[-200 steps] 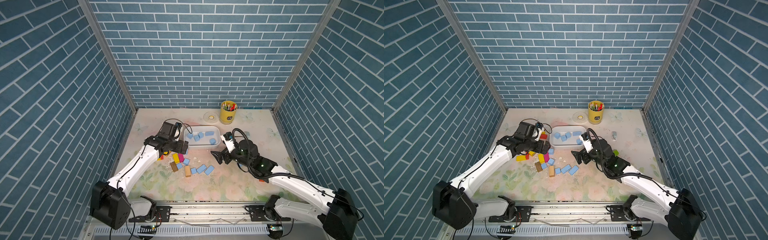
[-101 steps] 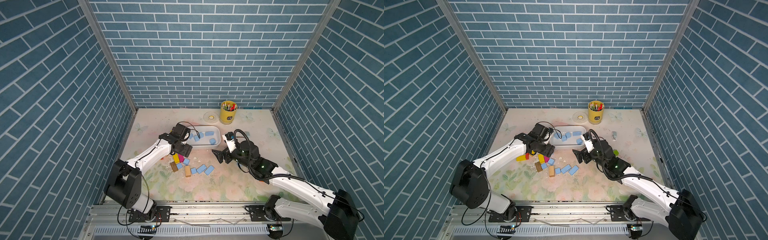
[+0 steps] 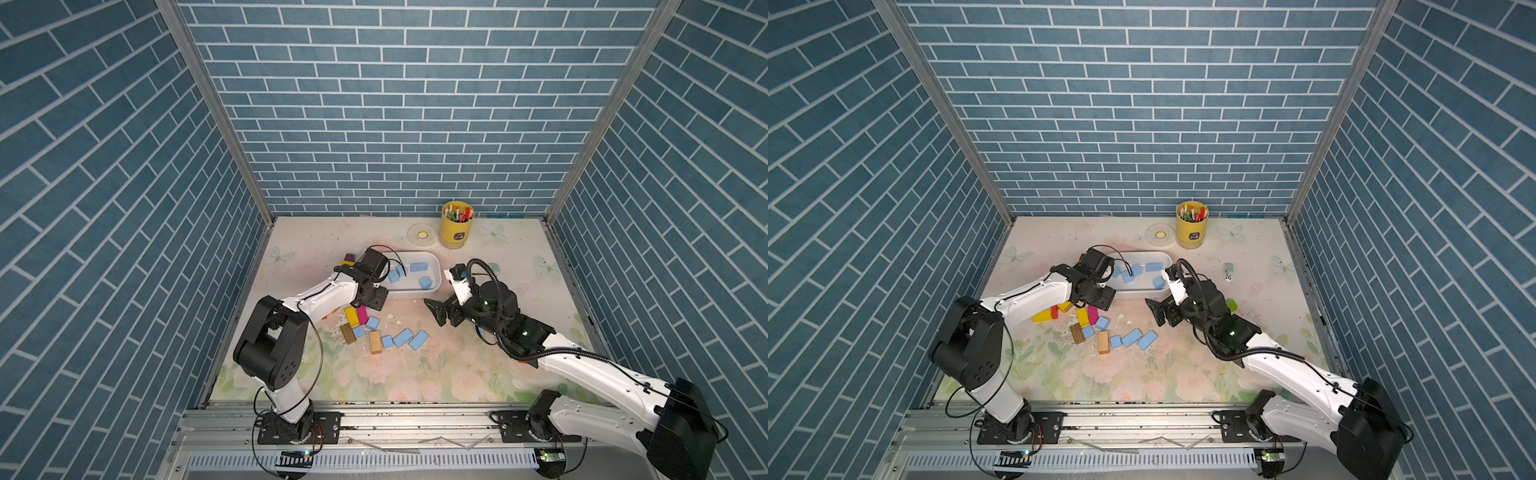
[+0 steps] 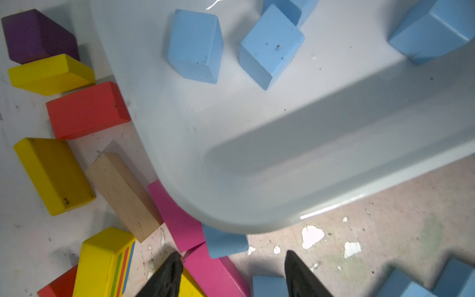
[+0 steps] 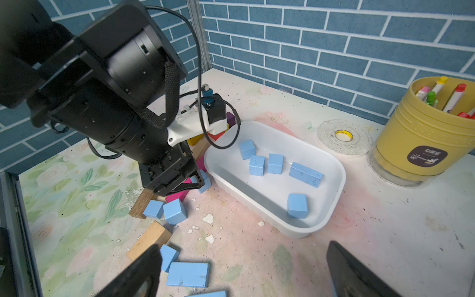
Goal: Pick out the blue building blocks
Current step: Pick up the building block from the center of the board.
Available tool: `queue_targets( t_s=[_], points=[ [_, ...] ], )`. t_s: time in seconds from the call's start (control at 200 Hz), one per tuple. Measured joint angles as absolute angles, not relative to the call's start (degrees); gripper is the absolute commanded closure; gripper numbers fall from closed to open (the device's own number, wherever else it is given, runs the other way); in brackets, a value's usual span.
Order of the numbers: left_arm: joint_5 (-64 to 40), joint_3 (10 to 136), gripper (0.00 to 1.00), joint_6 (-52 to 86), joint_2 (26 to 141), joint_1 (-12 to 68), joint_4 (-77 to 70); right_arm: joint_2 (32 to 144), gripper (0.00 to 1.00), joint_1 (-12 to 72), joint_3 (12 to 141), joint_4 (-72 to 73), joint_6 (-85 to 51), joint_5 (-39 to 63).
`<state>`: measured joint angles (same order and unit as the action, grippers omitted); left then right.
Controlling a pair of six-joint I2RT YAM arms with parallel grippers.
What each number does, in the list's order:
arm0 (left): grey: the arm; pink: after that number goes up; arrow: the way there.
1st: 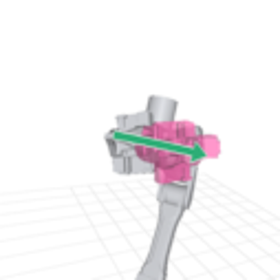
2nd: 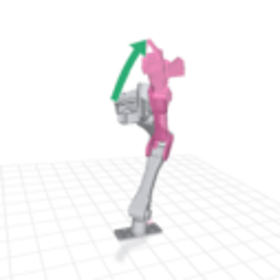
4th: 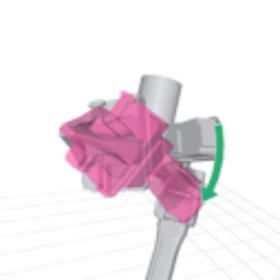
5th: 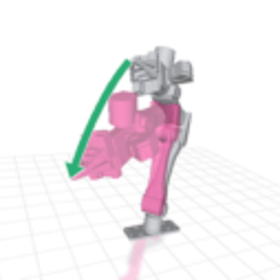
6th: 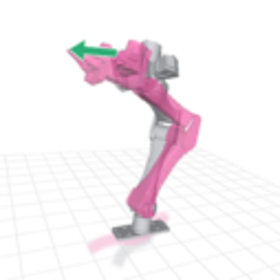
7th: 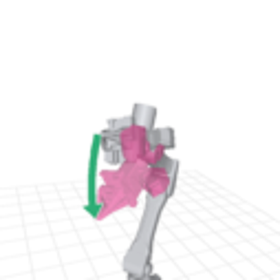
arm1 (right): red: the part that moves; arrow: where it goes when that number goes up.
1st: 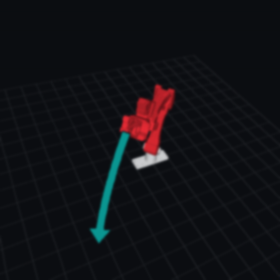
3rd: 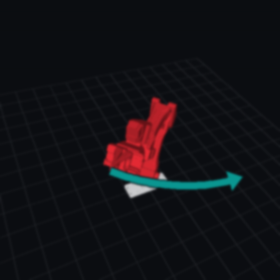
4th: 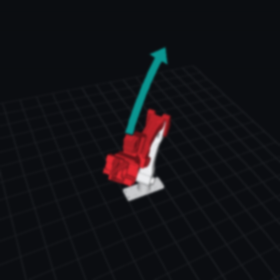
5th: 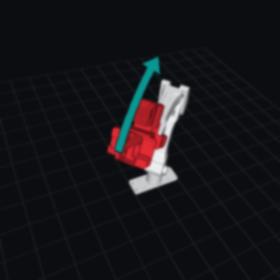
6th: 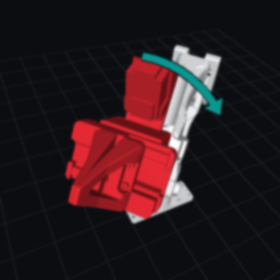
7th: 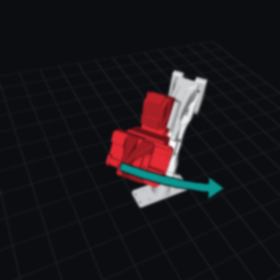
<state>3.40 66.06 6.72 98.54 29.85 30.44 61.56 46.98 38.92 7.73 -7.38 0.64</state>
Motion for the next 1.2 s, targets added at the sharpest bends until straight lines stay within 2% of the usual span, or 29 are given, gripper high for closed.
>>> queue_targets(
  t_s=[0.165, 0.32, 0.5, 0.74, 0.915, 1.195],
  points=[
    [3.86, 66.5, 0.44, 7.64, 100.95, 29.98, 29.17, 61.56, 0.01, 46.98, 38.92, 7.75, -7.33, 0.62],
    [4.25, 66.57, 0.53, 8.27, 102.41, 30.04, 28.99, 61.6, 0.01, 46.98, 38.89, 7.75, -7.14, 0.62],
    [5.26, 66.89, 0.56, 8.29, 103.92, 30.09, 29.32, 61.65, 0.01, 46.98, 38.89, 7.77, -7.14, 0.64],
    [6.11, 67.59, 0.67, 8.34, 104.88, 30.39, 29.8, 61.82, 0.01, 46.98, 38.89, 7.77, -7.14, 0.67],
    [6.44, 67.92, 0.78, 8.38, 104.9, 30.52, 30.55, 61.82, 0.01, 46.98, 38.89, 7.77, -7.14, 0.67],
    [6.83, 67.99, 0.85, 9.28, 104.44, 30.94, 31.86, 61.73, 0.01, 46.98, 38.68, 7.81, -7.14, 0.64]
  ],
)
